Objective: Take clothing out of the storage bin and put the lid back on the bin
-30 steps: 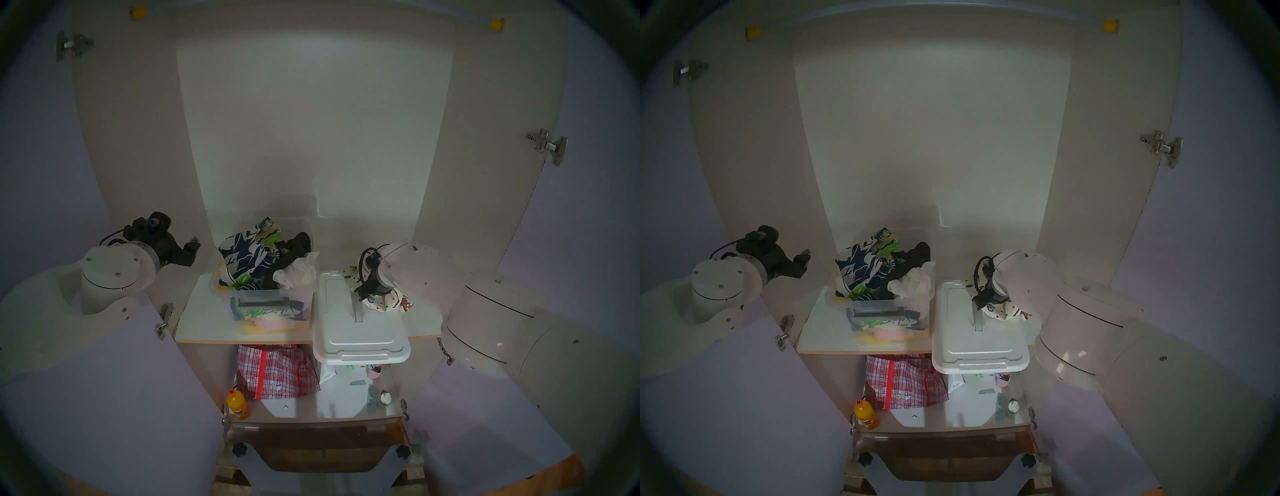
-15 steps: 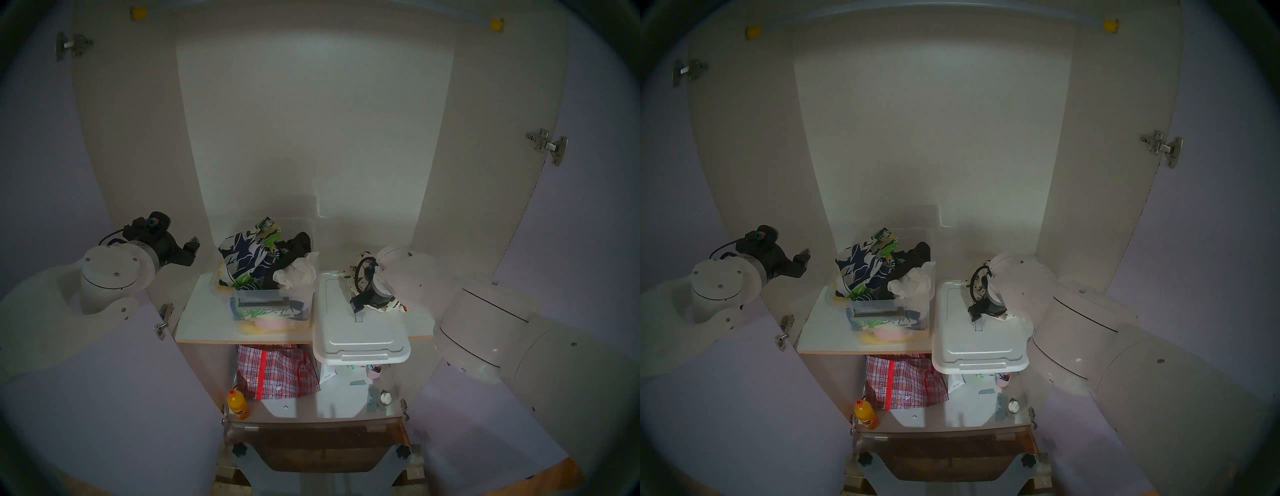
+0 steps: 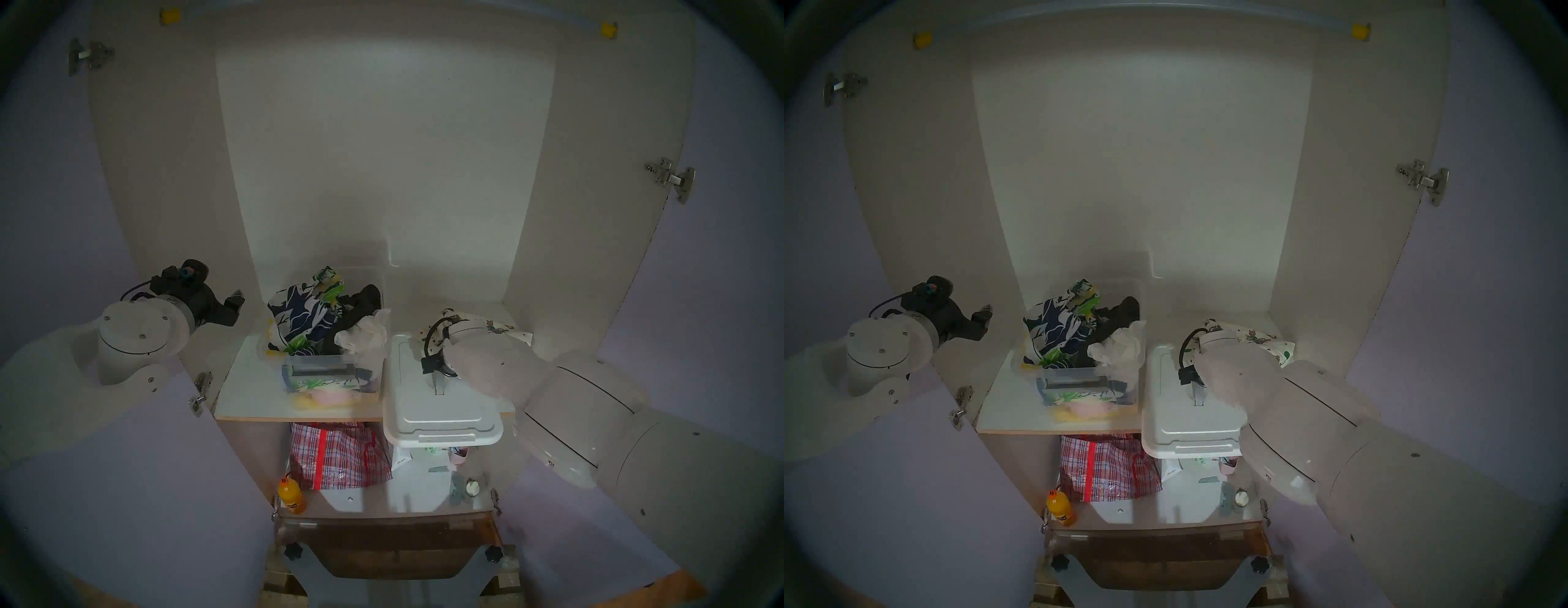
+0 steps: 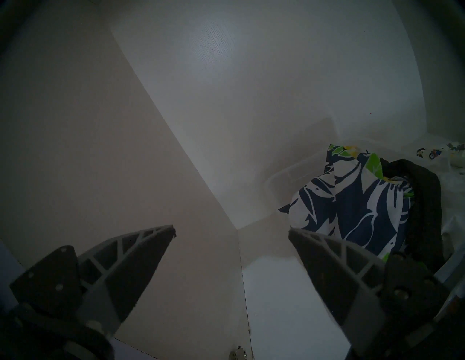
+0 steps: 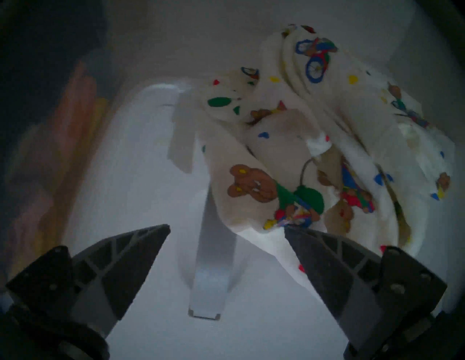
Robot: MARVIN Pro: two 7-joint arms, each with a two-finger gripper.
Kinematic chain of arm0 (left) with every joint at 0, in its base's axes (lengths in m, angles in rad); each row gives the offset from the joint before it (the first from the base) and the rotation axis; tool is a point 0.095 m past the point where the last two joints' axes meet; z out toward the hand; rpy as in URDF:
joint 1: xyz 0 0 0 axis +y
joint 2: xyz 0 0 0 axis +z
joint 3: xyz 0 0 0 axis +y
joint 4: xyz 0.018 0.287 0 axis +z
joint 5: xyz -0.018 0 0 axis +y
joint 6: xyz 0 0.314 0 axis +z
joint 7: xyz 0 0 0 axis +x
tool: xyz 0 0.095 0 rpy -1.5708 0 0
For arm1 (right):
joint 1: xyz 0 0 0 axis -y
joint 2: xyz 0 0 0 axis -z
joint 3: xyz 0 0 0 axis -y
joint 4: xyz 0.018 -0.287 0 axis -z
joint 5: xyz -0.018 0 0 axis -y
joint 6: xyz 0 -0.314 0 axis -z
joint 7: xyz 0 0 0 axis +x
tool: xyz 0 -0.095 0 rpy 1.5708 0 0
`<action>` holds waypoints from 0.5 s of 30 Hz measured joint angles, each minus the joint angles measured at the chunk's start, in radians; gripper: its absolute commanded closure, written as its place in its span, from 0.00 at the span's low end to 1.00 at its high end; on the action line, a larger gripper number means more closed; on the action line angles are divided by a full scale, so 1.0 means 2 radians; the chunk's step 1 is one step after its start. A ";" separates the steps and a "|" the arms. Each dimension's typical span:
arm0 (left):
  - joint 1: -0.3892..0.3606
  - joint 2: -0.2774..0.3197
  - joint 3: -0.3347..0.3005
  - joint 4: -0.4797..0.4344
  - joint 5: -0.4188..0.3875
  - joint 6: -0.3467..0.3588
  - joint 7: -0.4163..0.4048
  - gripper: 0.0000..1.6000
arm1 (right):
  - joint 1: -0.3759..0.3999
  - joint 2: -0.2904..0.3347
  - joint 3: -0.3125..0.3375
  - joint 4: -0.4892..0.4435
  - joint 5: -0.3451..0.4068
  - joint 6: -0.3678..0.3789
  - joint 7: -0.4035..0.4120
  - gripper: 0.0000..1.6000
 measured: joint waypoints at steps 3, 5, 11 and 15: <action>0.000 0.000 0.000 0.000 0.000 0.000 0.000 0.00 | -0.002 0.000 0.001 -0.002 0.001 0.005 0.009 0.00; 0.000 0.000 0.000 0.000 0.000 0.000 0.000 0.00 | -0.002 0.000 0.000 -0.003 0.001 0.008 0.013 0.00; 0.000 0.001 0.000 0.000 0.000 -0.001 0.000 0.00 | -0.007 -0.001 -0.006 -0.004 -0.001 0.018 0.033 0.00; 0.000 0.001 0.000 0.000 0.000 -0.001 0.000 0.00 | -0.013 -0.006 0.013 -0.001 0.006 -0.022 0.011 0.00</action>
